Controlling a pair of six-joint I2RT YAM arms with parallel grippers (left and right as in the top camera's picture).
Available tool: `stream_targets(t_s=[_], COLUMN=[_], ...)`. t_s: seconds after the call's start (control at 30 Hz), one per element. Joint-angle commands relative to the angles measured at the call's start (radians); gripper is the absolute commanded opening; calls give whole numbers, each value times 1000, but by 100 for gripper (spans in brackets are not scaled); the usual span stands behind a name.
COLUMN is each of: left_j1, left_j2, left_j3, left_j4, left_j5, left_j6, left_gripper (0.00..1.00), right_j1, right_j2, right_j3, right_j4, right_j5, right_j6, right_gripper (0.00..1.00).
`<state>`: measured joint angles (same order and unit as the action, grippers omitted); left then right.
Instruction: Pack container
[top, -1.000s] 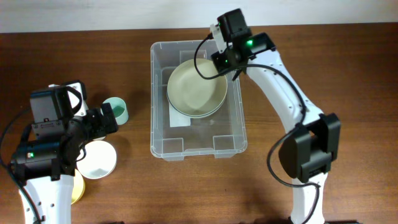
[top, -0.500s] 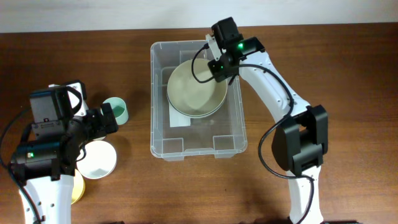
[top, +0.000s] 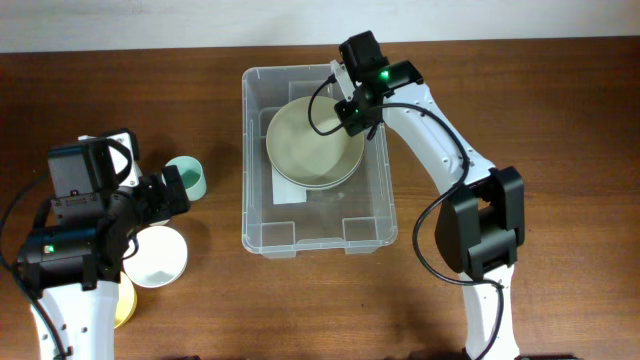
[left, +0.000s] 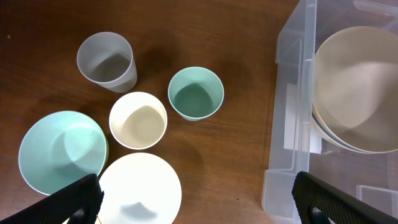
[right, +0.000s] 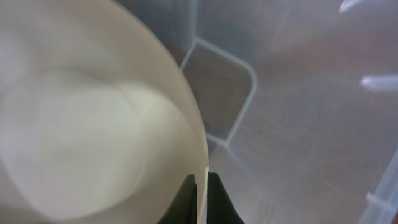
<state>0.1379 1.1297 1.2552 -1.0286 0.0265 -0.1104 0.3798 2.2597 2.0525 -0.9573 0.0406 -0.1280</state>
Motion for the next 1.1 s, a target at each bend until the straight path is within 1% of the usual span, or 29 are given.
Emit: stream_targets(t_s=[0.0,0.07,0.23,0.3,0.37,0.5,0.53,0.63,0.77,0.8,0.83,0.87,0.97,1.07], left_j1=[5,5,5,5,5,5,5,5,5,5,5,5,5,5], left_j2=[2,2,2,2,2,2,2,2,2,2,2,2,2,2], left_j3=[20,20,20,20,20,20,20,20,20,20,20,20,20,20], left_j4=[2,2,2,2,2,-2,-2,-2,-3,-2,0,0,2,0], left_j5=[7,7,3,3,3,3,3,3,3,3,3,3,4,4], left_j6=[-9,-9,-9,-9,-8,-8,-8,-8,-8,-9,-9,-9,-8,-8], left_gripper=[99,99,100,100,100,100,100,99,99,100,100,100,100,100], right_j1=[8,8,3,3,3,3,5,6,6,6,6,6,6,6], right_j2=[-129,-203,-395,-488,-534,-637,-651,-774,-975,-1053,-1122,-1156,-1233,-1286], right_j3=[81,112,119,119,119,118,111,39,-95,-157,-224,-266,-373,-465], right_j4=[-54,-114,-277,-401,-480,-739,-742,-742,-742,-741,-741,-741,-740,-728], right_j5=[48,93,176,215,233,269,261,229,229,230,241,266,336,371], right_j6=[13,69,282,399,464,666,666,688,733,740,740,755,808,810], right_gripper=[7,11,15,16,16,16,15,16,17,22,32,47,58,61])
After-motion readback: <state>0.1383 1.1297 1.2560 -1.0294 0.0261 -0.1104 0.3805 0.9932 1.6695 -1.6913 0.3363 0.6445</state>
